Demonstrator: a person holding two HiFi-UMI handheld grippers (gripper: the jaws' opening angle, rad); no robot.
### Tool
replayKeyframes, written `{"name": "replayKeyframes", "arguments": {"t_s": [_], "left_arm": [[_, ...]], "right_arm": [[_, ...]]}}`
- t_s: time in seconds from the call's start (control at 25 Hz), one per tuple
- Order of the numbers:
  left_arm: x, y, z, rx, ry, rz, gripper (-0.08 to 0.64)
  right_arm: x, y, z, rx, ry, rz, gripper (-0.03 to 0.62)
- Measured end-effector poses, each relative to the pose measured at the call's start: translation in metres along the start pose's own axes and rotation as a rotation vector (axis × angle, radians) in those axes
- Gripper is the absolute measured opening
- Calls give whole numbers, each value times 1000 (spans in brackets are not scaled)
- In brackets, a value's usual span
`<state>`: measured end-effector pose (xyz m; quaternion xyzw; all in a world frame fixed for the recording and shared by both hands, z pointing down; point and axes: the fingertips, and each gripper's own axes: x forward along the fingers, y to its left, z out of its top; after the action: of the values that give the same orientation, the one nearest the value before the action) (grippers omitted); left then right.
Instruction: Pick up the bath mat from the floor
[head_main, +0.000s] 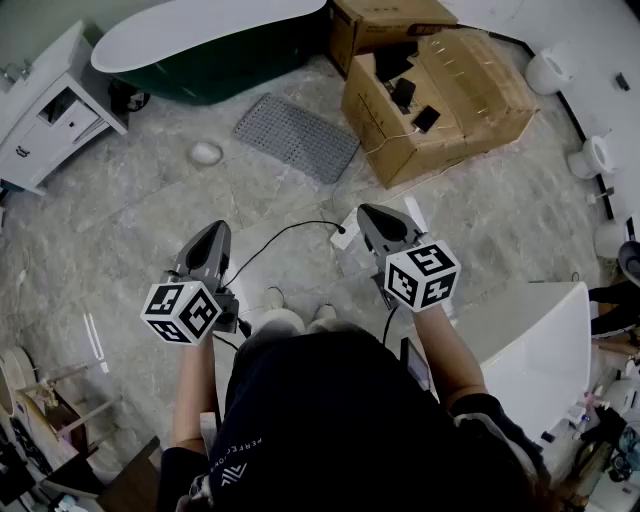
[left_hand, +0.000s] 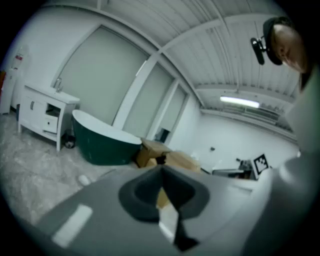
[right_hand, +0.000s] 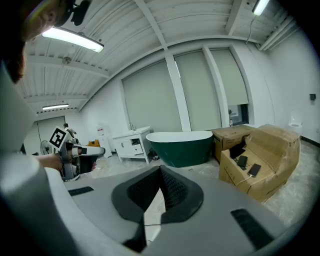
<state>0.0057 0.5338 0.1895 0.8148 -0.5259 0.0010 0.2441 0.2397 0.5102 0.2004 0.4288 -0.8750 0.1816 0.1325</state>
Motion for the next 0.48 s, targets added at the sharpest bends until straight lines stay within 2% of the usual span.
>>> {"name": "replayKeyframes", "arguments": {"t_s": [0.16, 0.32, 0.48], "left_arm": [[8, 12, 5, 11, 24, -6, 5], [11, 21, 13, 13, 6, -41, 5], [11, 38, 16, 70, 25, -52, 6]], "right_arm": [[17, 8, 5, -1, 3, 3, -2], [30, 12, 8, 1, 11, -1, -2], [47, 17, 9, 12, 24, -12, -2]]}}
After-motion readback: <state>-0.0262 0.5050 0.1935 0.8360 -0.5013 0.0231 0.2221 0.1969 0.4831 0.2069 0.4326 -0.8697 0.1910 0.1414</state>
